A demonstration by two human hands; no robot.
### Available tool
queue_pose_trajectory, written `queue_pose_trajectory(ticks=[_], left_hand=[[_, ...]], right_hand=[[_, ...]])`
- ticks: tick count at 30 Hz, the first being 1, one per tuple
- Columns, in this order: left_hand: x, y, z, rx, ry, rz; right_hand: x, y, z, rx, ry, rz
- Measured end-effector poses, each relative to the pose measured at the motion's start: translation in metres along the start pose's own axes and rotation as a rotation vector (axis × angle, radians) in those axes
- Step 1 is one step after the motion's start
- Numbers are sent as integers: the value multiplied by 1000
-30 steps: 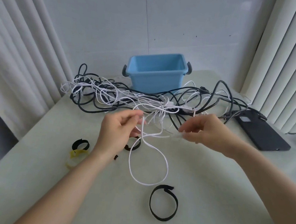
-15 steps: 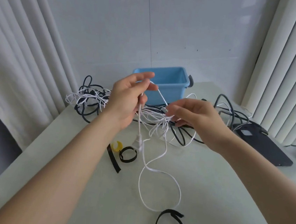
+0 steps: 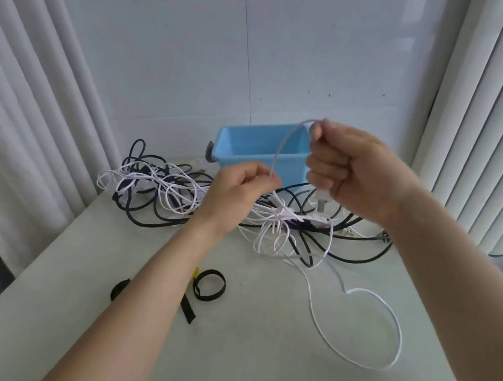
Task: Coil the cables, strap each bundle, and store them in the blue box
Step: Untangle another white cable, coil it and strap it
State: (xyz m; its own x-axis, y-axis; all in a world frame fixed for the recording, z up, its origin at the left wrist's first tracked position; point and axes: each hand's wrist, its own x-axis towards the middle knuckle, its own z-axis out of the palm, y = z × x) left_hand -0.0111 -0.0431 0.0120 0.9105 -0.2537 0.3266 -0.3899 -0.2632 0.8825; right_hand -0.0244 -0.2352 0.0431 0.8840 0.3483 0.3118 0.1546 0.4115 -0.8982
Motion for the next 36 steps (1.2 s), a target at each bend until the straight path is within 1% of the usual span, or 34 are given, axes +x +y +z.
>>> queue_pose_trajectory(ticks=[2,4,7,10,14,17,19,21,24,27,29,31,33,35,36], left_hand=[[0,-3,4,19,-70,-28],[4,-5,4,-59,-57,-53],[7,-13,0,-177,-48,-86],[7,-19,-1,-183,-58,-61],[8,-14,-7,-168,47,8],[10,-8,-15,-221,103,57],[8,-6,-16,-290,85,58],[6,-2,-14,-340,18,55],[2,4,-14,-292,-70,102],[-1,11,-20,-243,-147,166],[-4,17,-23,-231,-209,204],[-5,21,-26,-233,-240,234],[-5,23,-27,-263,-226,246],[-5,24,-27,-310,-153,241],[-4,23,-27,-322,-101,235]], right_hand=[[2,-7,-4,94,69,-50],[4,-10,-10,218,176,-102],[9,-8,-21,528,341,-151],[12,-8,-33,790,468,-182],[10,-12,-51,898,593,-242],[6,-13,-65,882,658,-269],[7,-7,-64,793,688,-250],[8,0,-55,656,686,-236],[9,9,-40,340,632,-199],[8,12,-29,-99,454,-103],[6,16,-22,-323,328,-60],[6,20,-14,-451,228,-21],[6,24,-8,-610,153,1],[4,24,0,-703,82,22],[3,23,3,-676,50,25]])
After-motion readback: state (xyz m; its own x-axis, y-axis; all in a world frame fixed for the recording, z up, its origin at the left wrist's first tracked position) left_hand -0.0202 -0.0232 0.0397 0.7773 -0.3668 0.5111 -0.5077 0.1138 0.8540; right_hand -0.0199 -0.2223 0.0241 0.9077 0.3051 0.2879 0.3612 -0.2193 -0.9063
